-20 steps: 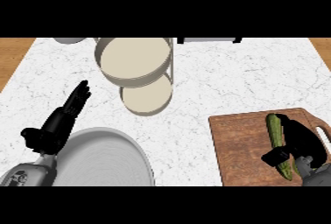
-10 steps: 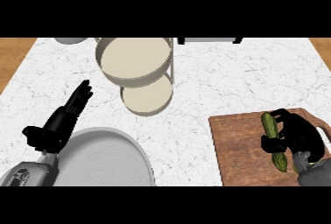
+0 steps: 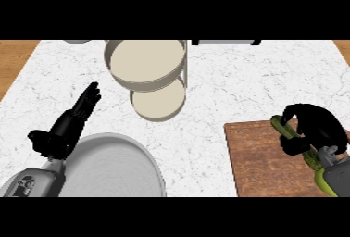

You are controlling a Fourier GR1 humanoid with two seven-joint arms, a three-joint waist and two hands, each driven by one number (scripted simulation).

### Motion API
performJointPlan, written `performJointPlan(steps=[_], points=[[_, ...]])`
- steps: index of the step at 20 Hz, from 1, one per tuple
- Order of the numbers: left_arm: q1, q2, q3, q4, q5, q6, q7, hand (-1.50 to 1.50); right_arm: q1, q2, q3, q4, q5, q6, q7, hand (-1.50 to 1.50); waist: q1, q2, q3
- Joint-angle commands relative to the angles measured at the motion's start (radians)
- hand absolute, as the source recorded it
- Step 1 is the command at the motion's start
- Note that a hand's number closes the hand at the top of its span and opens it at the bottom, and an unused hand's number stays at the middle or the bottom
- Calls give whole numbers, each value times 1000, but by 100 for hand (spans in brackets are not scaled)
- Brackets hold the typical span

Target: Pick the squash from the cutting board and place it in the tiered basket

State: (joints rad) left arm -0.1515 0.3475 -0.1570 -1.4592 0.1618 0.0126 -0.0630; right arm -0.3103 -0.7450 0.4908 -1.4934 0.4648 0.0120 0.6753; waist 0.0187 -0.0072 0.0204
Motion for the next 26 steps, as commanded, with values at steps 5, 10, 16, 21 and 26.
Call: performJointPlan(steps=[5,10,16,21,26], points=[[67,-94,-49,47,9,8,-19,0,-82,20,-152,5,-147,-32,-285,150,-18,10,-20],[66,-83,-35,26,4,13,-13,0,-128,66,-257,-97,-271,-42,-349,150,-27,5,-20],[64,-107,-52,72,-1,-4,-44,0,-294,46,-304,-223,-349,75,-194,150,-30,5,-23],[45,-90,-55,44,15,-28,-5,0,-536,194,-249,-129,-309,38,5,150,14,10,-24],[11,-97,-51,87,-5,-17,-24,0,-763,244,-256,-24,-331,107,147,150,3,11,-24]])
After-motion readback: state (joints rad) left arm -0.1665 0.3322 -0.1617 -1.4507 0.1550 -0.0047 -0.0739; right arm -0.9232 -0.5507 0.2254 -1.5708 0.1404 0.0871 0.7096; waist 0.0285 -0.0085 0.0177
